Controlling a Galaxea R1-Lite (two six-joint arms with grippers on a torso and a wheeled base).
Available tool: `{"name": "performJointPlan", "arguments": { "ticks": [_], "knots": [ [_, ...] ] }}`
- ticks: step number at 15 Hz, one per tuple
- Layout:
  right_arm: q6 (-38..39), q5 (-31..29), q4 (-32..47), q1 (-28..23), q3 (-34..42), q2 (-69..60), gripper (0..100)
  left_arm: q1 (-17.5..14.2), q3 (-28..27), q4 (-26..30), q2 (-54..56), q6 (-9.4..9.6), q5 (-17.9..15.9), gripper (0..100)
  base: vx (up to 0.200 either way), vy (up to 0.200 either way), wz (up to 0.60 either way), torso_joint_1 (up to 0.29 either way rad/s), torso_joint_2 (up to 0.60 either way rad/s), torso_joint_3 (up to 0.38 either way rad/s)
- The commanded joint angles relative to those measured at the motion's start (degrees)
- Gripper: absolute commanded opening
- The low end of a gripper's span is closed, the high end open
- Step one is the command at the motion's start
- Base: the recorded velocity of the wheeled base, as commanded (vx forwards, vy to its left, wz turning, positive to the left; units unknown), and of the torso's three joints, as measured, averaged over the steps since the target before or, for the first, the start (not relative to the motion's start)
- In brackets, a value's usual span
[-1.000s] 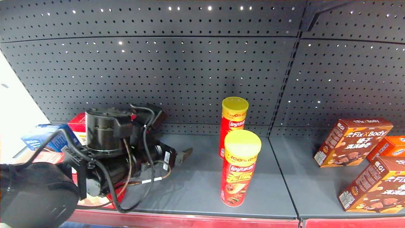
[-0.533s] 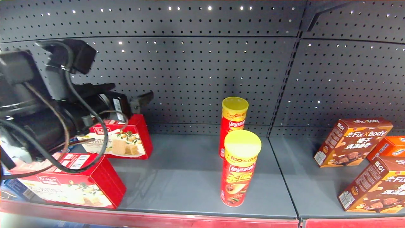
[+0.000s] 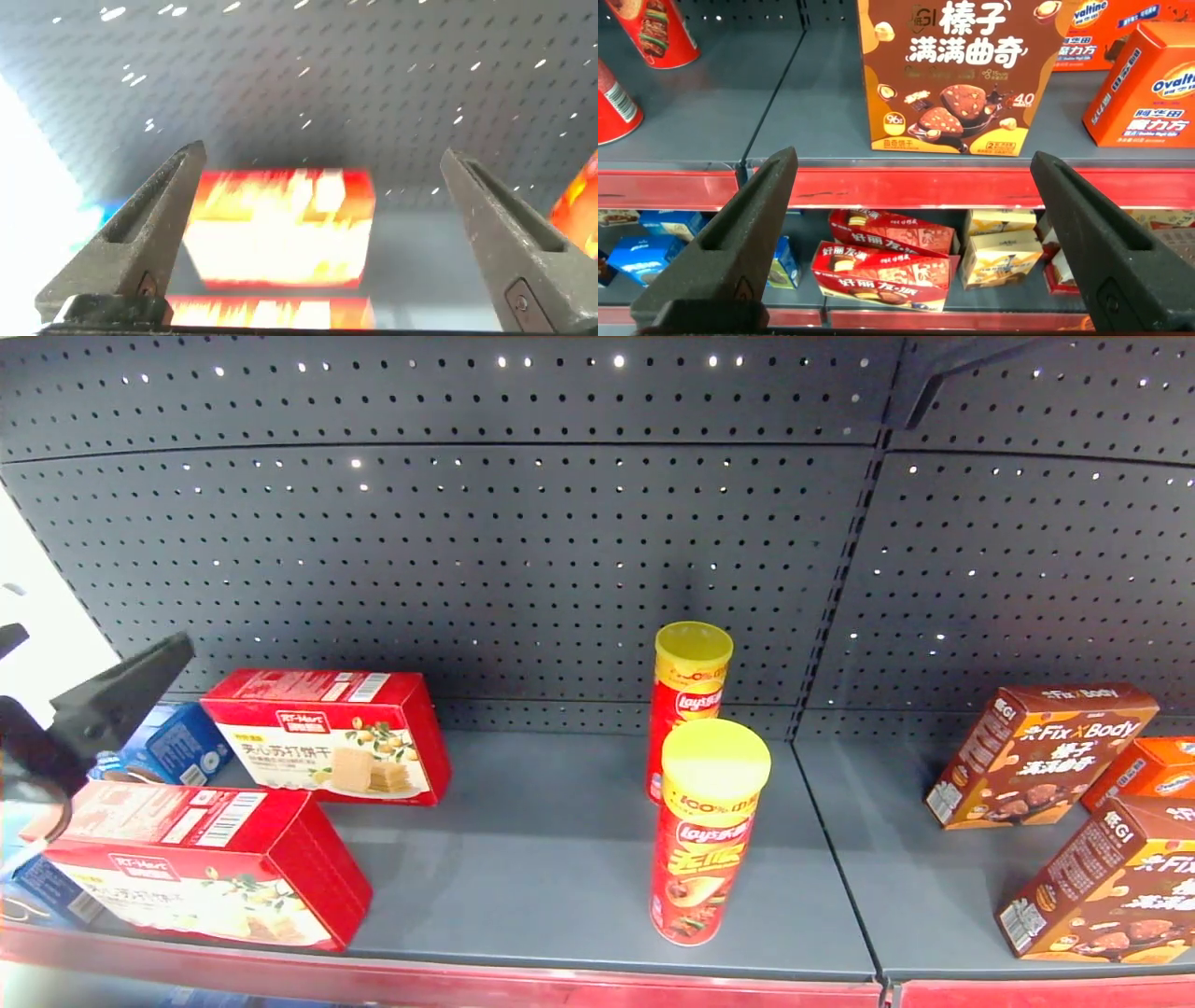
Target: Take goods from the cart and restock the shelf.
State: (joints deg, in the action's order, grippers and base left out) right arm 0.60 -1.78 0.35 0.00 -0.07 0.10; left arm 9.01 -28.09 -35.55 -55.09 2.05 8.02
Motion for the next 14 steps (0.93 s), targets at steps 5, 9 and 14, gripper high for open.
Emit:
{"name": "performJointPlan", "arguments": {
  "ticks": [5,9,14],
  "knots": [
    [0.02,0.02,0.00,0.09,-0.01,0.08,100,-0.66,23.34,13.49,39.09,-4.51,1.56,100,0.000,0.000,0.00,0.000,0.00,0.000],
    [0.02,0.02,0.00,0.00,-0.01,0.08,100,-1.27,25.45,20.43,43.58,-6.18,1.38,100,0.000,0.000,0.00,0.000,0.00,0.000],
    [0.02,0.02,0.00,0.09,0.07,0.08,100,-7.95,28.09,32.21,51.75,-4.51,-3.98,100,0.000,0.000,0.00,0.000,0.00,0.000]
  ]
}}
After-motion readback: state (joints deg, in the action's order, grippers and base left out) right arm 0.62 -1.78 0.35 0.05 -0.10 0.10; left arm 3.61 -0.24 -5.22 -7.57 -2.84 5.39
